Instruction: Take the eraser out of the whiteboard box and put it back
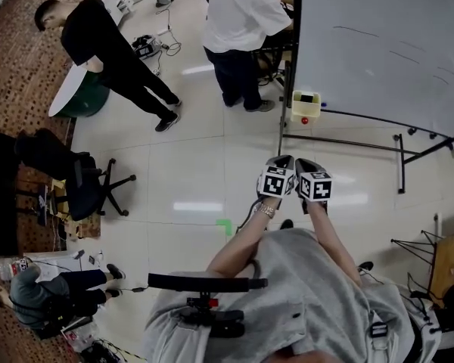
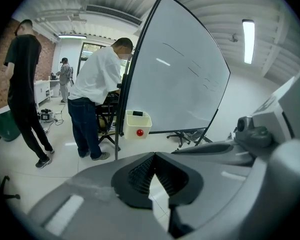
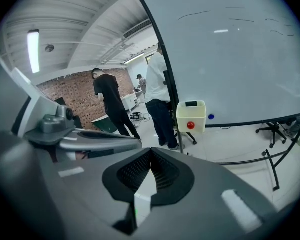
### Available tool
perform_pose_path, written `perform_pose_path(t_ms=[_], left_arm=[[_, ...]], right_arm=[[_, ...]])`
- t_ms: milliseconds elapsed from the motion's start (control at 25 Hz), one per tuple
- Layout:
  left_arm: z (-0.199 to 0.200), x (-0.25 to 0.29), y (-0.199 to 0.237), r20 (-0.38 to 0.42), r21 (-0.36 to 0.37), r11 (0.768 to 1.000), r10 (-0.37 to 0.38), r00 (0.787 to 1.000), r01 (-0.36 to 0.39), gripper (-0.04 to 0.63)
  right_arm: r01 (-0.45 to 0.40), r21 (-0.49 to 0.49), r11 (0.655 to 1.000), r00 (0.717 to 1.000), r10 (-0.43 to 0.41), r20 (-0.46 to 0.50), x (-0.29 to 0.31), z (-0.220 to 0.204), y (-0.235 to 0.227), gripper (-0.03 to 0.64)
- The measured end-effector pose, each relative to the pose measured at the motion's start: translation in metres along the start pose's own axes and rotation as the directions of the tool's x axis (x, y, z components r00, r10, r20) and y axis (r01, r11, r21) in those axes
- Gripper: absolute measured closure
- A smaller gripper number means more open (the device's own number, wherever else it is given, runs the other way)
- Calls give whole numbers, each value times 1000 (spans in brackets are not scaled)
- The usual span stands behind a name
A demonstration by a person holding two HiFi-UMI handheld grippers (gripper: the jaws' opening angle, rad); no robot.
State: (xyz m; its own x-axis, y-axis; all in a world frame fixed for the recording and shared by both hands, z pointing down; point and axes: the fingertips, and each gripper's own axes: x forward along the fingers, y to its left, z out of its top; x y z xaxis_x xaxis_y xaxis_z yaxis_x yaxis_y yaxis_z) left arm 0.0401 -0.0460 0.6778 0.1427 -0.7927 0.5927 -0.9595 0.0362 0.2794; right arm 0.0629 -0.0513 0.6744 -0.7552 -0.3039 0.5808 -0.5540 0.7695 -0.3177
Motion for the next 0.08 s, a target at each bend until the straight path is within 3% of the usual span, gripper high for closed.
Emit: perform_pose_path(t_ms=[80], left_arm=[[6, 2, -5, 7, 2, 1000, -10, 1000, 10, 591]], right_arm=[[6, 3, 1000, 1000, -6, 0, -1, 2, -3, 614]])
